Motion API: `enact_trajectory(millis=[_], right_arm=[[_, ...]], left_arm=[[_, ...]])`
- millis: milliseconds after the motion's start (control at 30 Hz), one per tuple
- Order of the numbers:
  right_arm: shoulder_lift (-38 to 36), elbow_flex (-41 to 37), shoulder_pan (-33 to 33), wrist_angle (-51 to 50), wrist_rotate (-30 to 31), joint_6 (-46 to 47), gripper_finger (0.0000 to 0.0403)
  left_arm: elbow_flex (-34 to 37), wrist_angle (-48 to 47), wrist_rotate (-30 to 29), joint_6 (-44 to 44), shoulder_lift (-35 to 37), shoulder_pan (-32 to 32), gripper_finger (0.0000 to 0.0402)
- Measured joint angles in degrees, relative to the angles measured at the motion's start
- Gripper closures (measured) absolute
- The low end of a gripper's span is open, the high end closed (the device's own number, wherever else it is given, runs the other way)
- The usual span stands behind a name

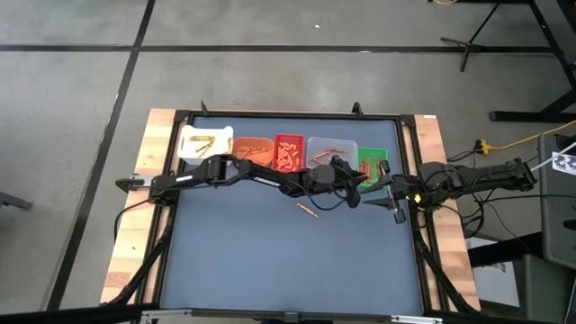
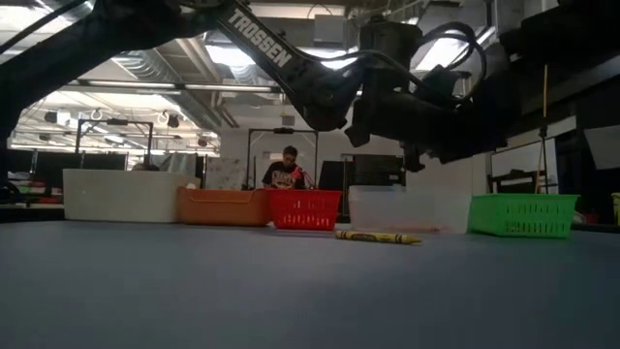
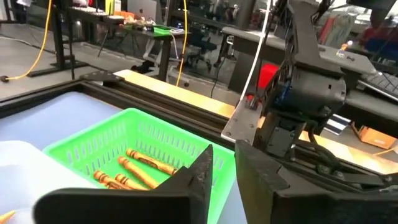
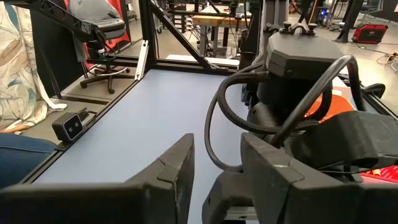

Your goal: Sort crayons

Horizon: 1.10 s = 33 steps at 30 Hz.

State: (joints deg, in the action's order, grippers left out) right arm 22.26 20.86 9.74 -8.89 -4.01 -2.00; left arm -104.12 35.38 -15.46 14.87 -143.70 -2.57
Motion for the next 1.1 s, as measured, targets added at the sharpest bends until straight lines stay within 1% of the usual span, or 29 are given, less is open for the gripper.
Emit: enact_trajectory(millis=[667, 800, 900, 1000, 1100], right_arm=[[0.0, 0.0, 0.0, -0.2, 0.1, 0.0, 0.0272], [0.0, 0.0, 0.0, -0.3, 0.1, 0.0, 0.0272], [0.0, 0.0, 0.0, -0.6, 0.1, 0.1, 0.0272], [-0.4, 0.0, 0.0, -0.8, 0.1, 0.2, 0.0272], [-1.1, 0.0, 0.0, -0.9, 0.2, 0.2, 0.0272]], left_arm=[[0.0, -1.9, 0.3, 0.0, 0.0, 0.6, 0.0281], [0.0, -2.4, 0.7, -3.2, 0.1, 1.2, 0.0275], [0.0, -2.5, 4.0, -6.5, 0.3, 1.6, 0.0277], [0.0, -4.4, 8.5, -6.9, 1.2, 1.6, 0.0281], [0.0, -9.0, 11.9, -6.7, 2.9, 1.6, 0.0285]])
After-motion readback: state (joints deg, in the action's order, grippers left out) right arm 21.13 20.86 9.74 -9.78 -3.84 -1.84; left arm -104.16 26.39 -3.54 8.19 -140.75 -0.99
